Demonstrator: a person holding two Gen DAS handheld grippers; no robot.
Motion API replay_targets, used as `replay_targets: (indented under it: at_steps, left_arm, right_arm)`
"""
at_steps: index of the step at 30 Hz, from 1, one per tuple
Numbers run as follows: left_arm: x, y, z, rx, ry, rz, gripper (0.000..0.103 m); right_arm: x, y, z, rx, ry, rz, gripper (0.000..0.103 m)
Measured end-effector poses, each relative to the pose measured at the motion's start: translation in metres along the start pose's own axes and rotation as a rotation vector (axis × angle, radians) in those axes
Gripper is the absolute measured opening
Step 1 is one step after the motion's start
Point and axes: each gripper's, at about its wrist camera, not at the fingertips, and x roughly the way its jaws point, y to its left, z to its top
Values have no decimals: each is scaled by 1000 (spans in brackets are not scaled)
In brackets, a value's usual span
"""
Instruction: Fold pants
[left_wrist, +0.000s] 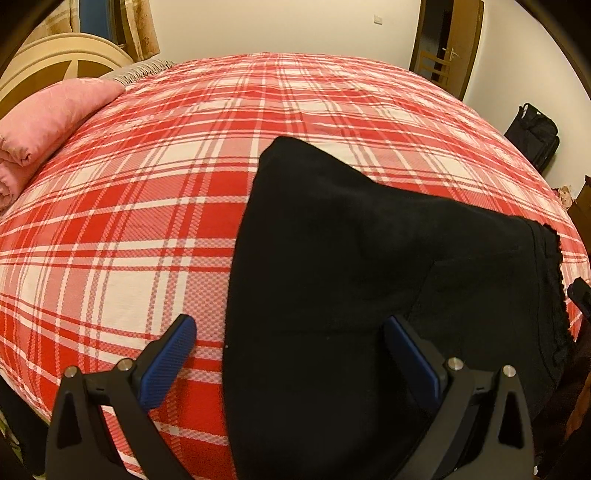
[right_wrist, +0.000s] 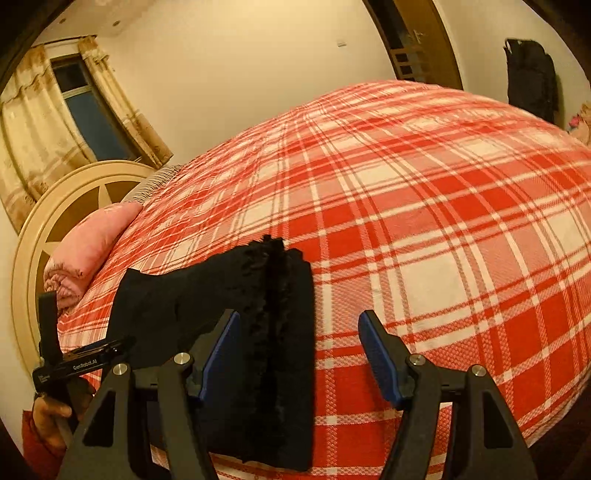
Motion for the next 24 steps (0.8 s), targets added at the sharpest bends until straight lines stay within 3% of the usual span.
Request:
replay_targets:
  at_steps: [9,14,17,24]
  left_arm:
    - [4,4,1,-50,15,-41,103]
    - [5,2,1,-47,13,-36,103]
    - [5,3,2,-49,19,-33,103]
    - [6,2,3,-54,20,-31,103]
  right_arm:
    - [23,1,-17,35,71,69,68]
    - [28,14,-27,7,82,116,76]
    - [30,29,-32,-76,84,70,78]
    - [35,42,-33,-128,85,26,78]
